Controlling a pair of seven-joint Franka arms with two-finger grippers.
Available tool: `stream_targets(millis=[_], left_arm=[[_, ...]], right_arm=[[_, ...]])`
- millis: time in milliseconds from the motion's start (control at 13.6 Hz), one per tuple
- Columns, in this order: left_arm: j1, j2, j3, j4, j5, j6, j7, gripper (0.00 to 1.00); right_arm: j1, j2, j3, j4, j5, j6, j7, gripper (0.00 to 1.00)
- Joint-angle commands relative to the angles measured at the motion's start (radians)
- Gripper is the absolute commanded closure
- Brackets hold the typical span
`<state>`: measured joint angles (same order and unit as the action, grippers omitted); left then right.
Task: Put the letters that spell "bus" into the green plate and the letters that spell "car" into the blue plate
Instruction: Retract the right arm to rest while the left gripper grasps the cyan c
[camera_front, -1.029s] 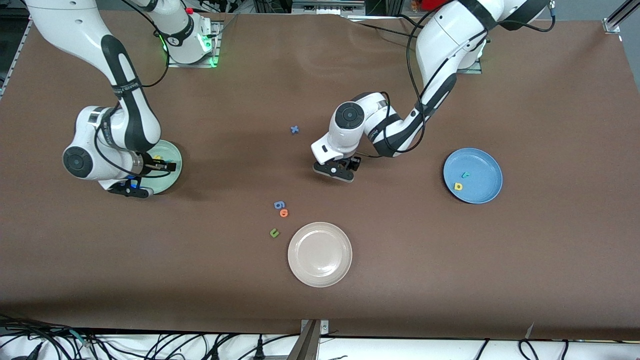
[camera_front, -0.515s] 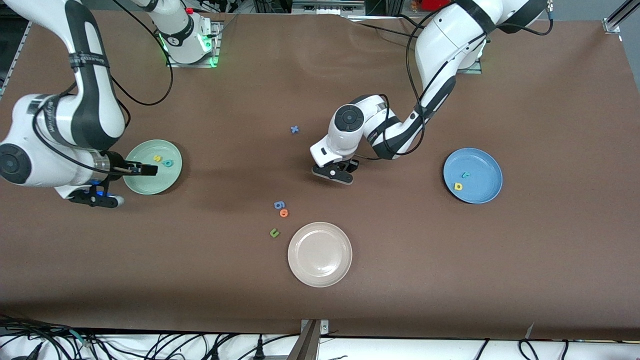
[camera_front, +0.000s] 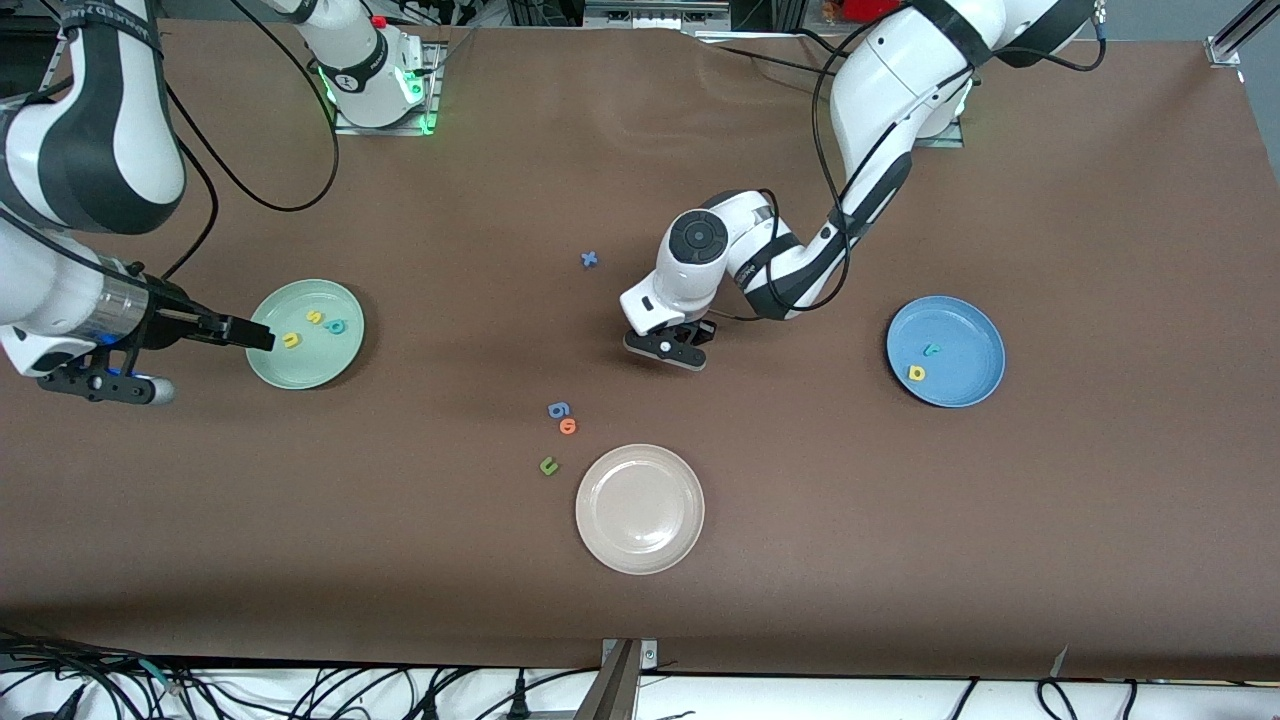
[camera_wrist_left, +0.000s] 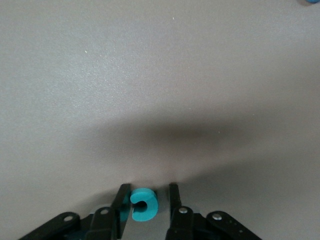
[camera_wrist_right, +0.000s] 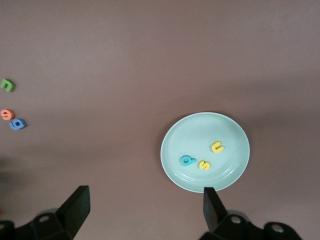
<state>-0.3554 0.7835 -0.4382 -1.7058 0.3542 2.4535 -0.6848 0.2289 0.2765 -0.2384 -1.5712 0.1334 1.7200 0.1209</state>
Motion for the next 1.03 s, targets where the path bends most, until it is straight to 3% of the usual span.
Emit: stream_targets(millis=[0, 956], left_arm=[[-0.016, 0.019, 0.007, 0.025, 0.037, -0.01, -0.015, 0.64], [-0.011, 0.019, 0.007, 0.026, 0.037, -0.022, -0.009, 0.83]], right_arm=[[0.001, -0.026, -0.004, 0.023, -0.038, -0.028, 0.008, 0.0], [-0.008, -0.025, -0.004, 0.046, -0.071, -0.051, 0.002, 0.0]])
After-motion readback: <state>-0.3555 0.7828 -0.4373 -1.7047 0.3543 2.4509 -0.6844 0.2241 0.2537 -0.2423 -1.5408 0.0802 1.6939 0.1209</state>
